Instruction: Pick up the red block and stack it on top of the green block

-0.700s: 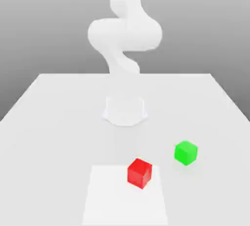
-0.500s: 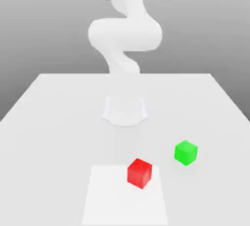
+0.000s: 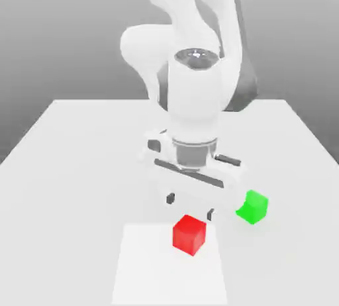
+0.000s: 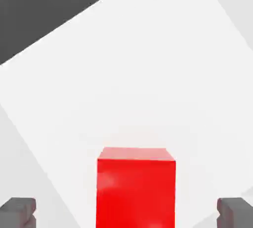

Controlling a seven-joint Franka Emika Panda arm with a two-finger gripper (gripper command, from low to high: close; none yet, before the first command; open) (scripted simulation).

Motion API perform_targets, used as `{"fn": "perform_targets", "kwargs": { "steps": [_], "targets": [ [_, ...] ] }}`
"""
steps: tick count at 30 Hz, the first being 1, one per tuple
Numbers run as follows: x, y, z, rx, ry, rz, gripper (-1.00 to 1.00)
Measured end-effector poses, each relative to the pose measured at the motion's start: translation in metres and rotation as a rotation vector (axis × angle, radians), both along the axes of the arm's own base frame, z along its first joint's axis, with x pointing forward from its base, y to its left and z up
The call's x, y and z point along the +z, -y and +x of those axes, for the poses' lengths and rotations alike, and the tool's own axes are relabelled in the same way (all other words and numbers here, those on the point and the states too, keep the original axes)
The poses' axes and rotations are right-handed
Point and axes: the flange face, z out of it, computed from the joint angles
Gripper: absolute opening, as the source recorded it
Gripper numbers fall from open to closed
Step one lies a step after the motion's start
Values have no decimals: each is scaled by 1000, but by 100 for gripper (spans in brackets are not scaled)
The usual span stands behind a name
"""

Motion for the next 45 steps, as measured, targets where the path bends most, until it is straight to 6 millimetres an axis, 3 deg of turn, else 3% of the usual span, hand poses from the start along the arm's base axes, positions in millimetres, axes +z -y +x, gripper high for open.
{"fn": "perform_targets", "kwargs": {
  "steps": [8, 9, 16, 28, 34, 41, 45],
  "targets": [
    [-48, 0, -3, -4, -5, 1, 0],
    [-53, 1, -4, -2, -7, 0, -100],
    [-53, 1, -4, -2, -5, 0, -100],
    [9, -2, -5, -4, -6, -1, -100],
    [32, -71, -37, -173, -10, -10, -100],
    [48, -144, -101, -396, -8, -1, -100],
    [32, -144, -106, -442, 6, -55, -100]
  ]
}}
